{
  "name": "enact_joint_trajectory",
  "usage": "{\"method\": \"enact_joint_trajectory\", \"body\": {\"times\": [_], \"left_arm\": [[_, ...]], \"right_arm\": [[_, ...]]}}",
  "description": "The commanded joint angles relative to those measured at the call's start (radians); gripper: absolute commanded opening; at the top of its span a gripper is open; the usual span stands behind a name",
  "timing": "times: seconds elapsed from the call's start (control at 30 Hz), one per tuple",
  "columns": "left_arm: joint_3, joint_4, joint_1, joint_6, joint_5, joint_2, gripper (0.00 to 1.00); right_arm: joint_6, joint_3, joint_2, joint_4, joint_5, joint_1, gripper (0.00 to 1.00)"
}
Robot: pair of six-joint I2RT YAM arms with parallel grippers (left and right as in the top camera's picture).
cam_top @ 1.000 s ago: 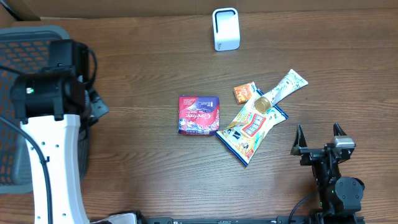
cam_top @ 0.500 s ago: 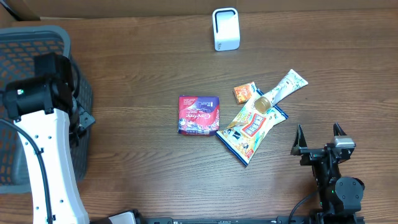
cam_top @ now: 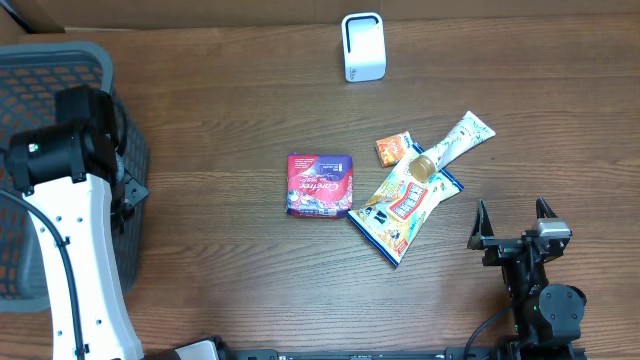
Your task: Scan the item barcode
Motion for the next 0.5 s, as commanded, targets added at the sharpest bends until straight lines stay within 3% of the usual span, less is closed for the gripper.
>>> {"method": "enact_joint_trajectory", "body": {"times": [0.0, 0.2, 0.47], "left_arm": [[-0.006, 0.004, 0.032, -0.028, -0.072, -0.002, 0.05], [-0.006, 0.010, 0.042, -0.027, -0.052, -0.002, 0.06], [0.048, 0.025, 0.042, 0.020, 0.104, -0.003, 0.04]], "right_arm": [[-0.004, -0.010, -0.010, 0.007, 0.009, 0.003, 1.00], [-0.004, -0.010, -0.010, 0.007, 0.009, 0.003, 1.00], [-0.004, -0.010, -0.010, 0.007, 0.009, 0.003, 1.00]]}}
